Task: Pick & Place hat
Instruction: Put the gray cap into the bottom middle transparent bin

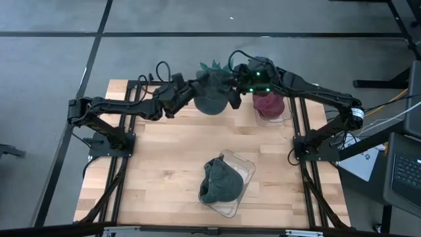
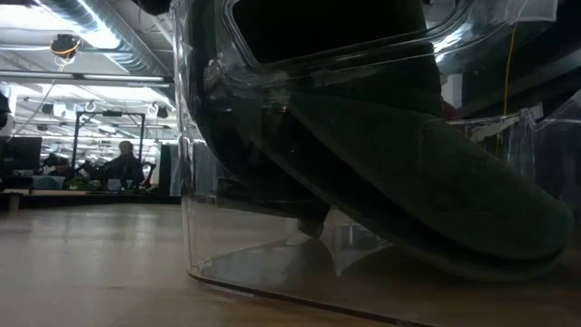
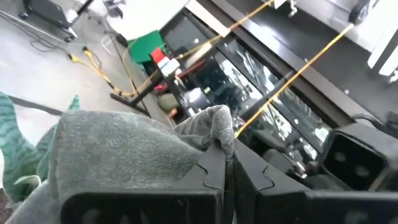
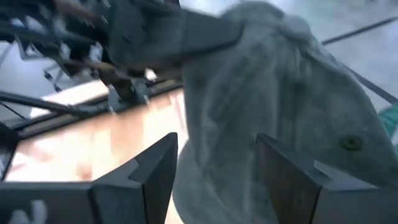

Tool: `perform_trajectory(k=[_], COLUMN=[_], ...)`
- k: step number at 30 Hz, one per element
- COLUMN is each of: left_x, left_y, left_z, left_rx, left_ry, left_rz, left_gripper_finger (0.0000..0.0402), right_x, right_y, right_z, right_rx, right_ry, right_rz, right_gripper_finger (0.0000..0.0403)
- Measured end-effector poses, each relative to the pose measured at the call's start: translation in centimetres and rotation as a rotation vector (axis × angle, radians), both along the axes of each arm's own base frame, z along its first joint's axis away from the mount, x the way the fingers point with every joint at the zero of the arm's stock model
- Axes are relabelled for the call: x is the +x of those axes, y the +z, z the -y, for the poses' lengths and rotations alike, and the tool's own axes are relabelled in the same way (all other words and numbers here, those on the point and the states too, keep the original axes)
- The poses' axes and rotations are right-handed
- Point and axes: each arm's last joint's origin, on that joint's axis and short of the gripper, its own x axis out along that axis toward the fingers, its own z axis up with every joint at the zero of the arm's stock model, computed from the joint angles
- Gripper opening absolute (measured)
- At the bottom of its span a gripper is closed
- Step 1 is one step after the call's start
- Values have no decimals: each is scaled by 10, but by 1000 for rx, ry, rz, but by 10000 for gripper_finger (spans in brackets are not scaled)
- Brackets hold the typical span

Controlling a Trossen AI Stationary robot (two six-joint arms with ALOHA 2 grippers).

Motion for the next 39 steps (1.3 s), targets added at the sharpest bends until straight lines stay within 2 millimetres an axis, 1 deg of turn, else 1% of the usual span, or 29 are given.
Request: perform_trajectory(k=[3,6,10,15,21,27,29,32,35,39], left_x=[-1,-1,-1,-1,0,0,0,0,0,0], left_y=[1,3,5,6,7,8,8,10,10,10], left_z=[0,0,0,2,4,7,7,8,8,8], left_rx=[-2,2,16,24,37,43,45,52,54,54], left_ry=[23,27,25,12,-4,-27,-31,-46,-48,-50], left_rz=[13,34,44,47,49,60,65,79,83,82], left_gripper_finger=[4,4,4,4,4,5,5,5,5,5], right_x=[3,8,18,31,35,35,37,37,39,40], right_y=[4,3,-6,-15,-9,-5,-6,-6,-7,-8], right_z=[-2,-2,2,8,10,12,13,13,14,13], right_rx=[1,-19,-20,-28,-74,-128,-130,-130,-130,-130], right_ry=[-8,-27,-28,-63,-87,-137,-138,-140,-140,-136], right_rz=[46,59,51,60,125,154,163,168,166,163], right_gripper_finger=[216,216,217,232,242,238,228,197,148,68])
